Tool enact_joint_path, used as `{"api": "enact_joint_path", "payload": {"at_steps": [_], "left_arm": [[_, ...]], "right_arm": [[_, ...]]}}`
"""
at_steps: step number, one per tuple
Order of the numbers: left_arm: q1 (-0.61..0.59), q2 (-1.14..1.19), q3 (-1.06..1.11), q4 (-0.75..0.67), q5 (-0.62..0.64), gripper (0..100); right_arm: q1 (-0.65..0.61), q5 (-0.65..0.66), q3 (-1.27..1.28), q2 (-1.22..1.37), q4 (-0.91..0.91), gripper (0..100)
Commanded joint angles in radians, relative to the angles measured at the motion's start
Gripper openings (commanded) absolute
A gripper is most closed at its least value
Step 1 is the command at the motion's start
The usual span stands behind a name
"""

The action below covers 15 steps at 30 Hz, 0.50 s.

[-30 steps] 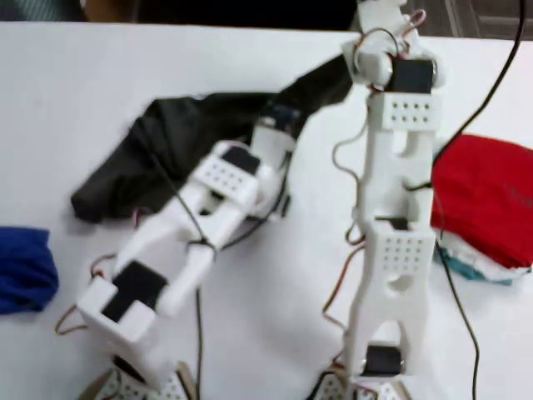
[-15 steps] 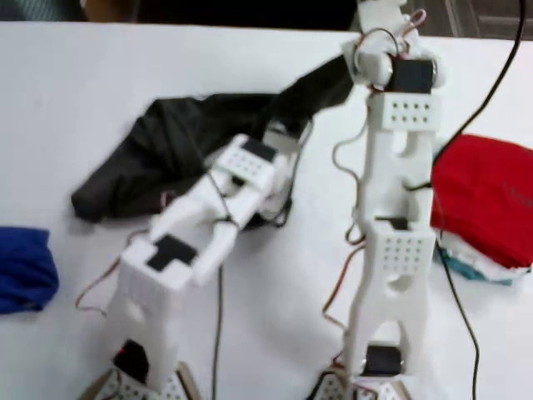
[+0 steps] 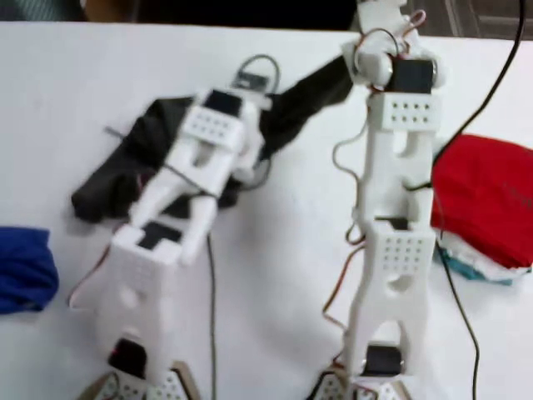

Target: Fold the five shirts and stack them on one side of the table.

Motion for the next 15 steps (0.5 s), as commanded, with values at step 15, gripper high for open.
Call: {"api": "enact_joint_path", "payload": {"at_steps": [15], "left_arm": [[-0.373,-0.628,-0.088,0.109,-0.31,2]], "right_arm": [[-0.005,-0.006,-0.219,-0.191,0.131,2.1]]}}
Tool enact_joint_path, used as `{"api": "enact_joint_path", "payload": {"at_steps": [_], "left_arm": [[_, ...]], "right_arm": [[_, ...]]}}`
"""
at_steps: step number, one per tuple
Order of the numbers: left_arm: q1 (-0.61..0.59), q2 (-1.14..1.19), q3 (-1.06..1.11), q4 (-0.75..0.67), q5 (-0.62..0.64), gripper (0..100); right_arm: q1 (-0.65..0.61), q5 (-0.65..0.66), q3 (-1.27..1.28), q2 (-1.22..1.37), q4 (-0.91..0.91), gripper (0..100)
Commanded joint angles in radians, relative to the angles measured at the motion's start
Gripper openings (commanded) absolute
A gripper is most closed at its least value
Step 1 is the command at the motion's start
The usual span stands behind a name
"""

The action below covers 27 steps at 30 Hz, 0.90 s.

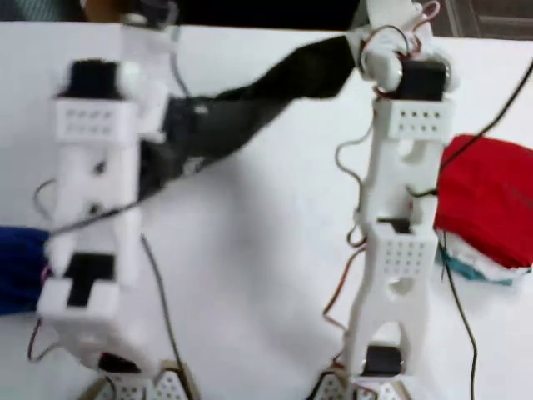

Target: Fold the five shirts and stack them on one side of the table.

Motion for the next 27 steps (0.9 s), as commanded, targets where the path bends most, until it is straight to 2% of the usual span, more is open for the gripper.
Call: {"api": "enact_joint_path", "payload": {"at_steps": [1,5,14,20,23,27], "left_arm": [[-0.063,-0.187,-0.042,0.018,-0.035,2],[-0.1,-0.305,-0.045,0.018,-0.035,2],[-0.219,-0.546,-0.042,-0.04,-0.035,2],[-0.226,-0.689,-0.042,-0.051,-0.031,2],[-0.229,-0.749,-0.042,-0.083,-0.031,2],[-0.229,-0.804,-0.042,-0.098,-0.031,2]], "right_arm": [[-0.013,-0.006,-0.086,-0.151,0.064,2.1],[-0.061,-0.006,-0.135,-0.246,0.136,2.1],[-0.081,-0.008,-0.129,-0.547,0.136,2.1],[-0.081,-0.041,-0.127,-0.691,0.137,2.1],[-0.073,-0.101,-0.126,-0.722,0.14,2.1],[-0.073,-0.103,-0.13,-0.733,0.151,2.1]]}}
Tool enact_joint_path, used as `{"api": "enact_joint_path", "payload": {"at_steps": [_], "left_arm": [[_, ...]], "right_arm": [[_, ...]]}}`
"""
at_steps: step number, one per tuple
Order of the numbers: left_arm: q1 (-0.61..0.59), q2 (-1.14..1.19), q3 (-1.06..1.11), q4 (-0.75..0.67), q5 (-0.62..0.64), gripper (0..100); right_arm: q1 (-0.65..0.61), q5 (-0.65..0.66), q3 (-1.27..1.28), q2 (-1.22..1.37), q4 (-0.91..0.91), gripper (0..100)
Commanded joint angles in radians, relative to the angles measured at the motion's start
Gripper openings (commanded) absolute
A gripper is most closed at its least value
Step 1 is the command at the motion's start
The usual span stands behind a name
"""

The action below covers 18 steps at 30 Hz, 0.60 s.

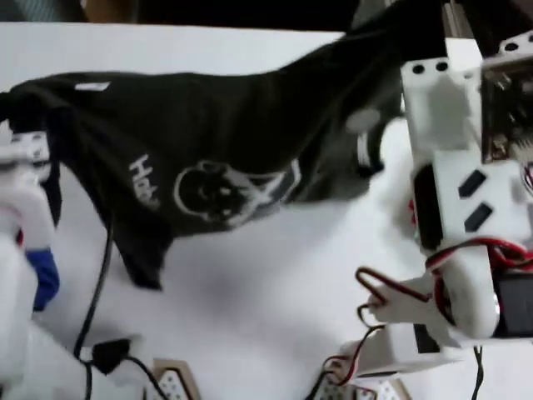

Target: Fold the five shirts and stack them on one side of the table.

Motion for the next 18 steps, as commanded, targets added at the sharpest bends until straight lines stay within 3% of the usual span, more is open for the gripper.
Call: {"api": "enact_joint_path", "payload": {"at_steps": [1,18], "left_arm": [[-0.014,-0.048,-0.033,-0.035,-0.005,2],[-0.014,-0.095,-0.041,-0.037,-0.003,2]], "right_arm": [[0.002,-0.009,-0.017,-0.035,0.01,2.1],[-0.001,-0.006,-0.011,-0.282,0.064,2.0]]}}
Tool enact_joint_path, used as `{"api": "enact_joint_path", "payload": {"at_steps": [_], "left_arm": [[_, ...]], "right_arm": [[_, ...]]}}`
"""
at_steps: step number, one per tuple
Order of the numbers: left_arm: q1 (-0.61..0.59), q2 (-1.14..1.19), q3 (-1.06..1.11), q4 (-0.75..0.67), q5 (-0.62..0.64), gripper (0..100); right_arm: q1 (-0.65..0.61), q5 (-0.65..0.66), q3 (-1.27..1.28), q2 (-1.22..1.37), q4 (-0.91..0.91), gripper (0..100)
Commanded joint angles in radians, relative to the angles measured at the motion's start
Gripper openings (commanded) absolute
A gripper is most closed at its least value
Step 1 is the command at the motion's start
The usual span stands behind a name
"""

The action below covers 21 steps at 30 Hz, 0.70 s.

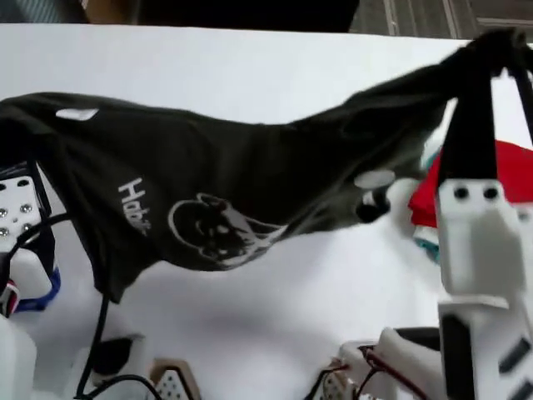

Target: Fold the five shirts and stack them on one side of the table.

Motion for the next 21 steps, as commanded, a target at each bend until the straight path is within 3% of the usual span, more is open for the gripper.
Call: {"api": "enact_joint_path", "payload": {"at_steps": [1,21], "left_arm": [[-0.011,-0.005,-0.027,-0.029,-0.003,2],[-0.011,-0.192,-0.019,-0.023,-0.006,2]], "right_arm": [[-0.002,-0.002,-0.003,-0.044,-0.001,2.0],[0.001,-0.002,-0.003,-0.24,-0.001,2.0]]}}
